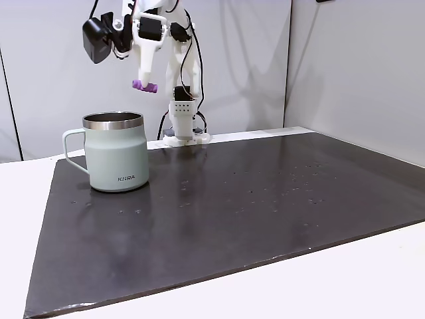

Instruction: Grasp a pengrip and put it in the cup.

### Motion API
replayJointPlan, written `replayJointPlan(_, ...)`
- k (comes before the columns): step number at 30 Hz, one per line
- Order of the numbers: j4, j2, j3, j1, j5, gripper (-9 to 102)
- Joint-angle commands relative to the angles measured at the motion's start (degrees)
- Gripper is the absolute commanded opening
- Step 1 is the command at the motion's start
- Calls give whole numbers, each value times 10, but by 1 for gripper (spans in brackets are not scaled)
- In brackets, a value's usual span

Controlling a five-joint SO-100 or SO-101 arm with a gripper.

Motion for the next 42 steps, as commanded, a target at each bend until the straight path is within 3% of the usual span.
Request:
replayJointPlan(1,-55,14,-2,26,-21,0)
replayJointPlan(14,-227,-23,28,73,-63,0)
replayJointPlan(20,-228,-30,25,75,-62,5)
replayJointPlan(29,-183,-35,0,80,-40,38)
replayJointPlan(42,-177,-40,0,77,-47,39)
